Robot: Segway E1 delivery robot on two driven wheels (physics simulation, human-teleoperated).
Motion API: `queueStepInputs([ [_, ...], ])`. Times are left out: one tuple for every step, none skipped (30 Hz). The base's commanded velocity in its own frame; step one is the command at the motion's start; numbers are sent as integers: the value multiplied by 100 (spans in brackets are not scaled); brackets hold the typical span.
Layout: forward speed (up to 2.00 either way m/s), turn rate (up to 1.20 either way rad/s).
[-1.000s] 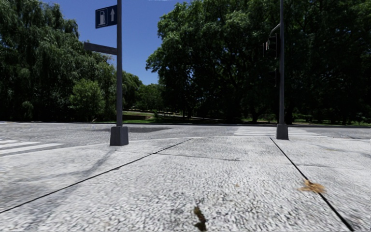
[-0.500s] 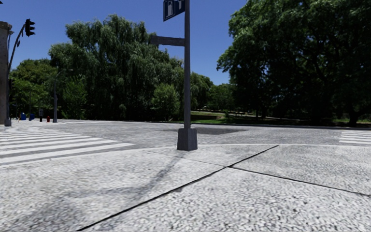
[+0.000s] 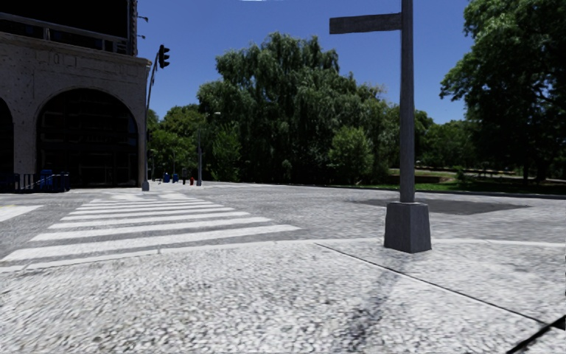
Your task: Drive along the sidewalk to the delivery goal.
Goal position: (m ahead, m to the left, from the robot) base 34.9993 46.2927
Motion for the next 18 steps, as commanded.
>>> queueStepInputs([
  [200, 80],
  [200, 80],
  [200, 80],
  [200, 80],
  [200, 80],
  [200, 80],
  [200, 66],
  [200, 66],
  [200, 0],
  [200, 0],
  [200, 0],
  [200, 0],
  [200, 0],
  [200, 0],
  [200, 0],
  [200, 0],
  [200, 0],
  [200, 0],
])
